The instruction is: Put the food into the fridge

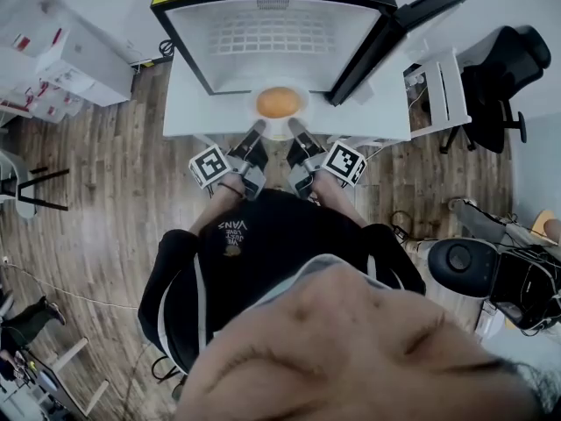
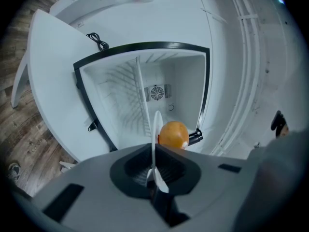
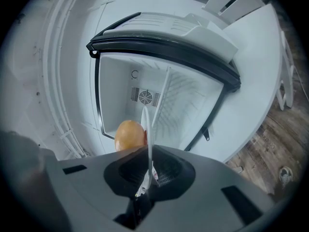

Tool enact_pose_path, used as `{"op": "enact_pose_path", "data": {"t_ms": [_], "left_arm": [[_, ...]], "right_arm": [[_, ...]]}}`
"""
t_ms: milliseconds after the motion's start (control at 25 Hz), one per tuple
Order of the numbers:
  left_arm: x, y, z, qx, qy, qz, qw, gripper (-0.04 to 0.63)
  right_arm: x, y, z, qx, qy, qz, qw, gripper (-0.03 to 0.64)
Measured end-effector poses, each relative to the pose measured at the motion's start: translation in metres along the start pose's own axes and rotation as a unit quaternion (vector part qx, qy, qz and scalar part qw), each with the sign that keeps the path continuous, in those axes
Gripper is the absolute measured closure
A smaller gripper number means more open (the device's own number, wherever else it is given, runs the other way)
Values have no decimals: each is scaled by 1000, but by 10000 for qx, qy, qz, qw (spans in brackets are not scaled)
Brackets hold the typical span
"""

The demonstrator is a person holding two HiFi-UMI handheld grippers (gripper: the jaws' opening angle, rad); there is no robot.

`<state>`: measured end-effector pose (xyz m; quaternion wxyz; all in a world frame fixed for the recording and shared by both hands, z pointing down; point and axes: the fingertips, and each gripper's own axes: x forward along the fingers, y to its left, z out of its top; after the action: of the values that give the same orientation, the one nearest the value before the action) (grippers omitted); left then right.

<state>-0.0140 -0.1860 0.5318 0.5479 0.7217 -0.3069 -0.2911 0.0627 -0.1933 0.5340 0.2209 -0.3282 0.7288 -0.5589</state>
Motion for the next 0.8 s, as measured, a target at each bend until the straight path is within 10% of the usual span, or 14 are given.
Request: {"op": "enact_pose_path", "data": {"t_ms": [800], "left_arm": [[29, 10, 39, -74, 103, 53, 9999, 565]], "right_arm": [[42, -1, 25, 17, -76, -35, 10000, 589]]}}
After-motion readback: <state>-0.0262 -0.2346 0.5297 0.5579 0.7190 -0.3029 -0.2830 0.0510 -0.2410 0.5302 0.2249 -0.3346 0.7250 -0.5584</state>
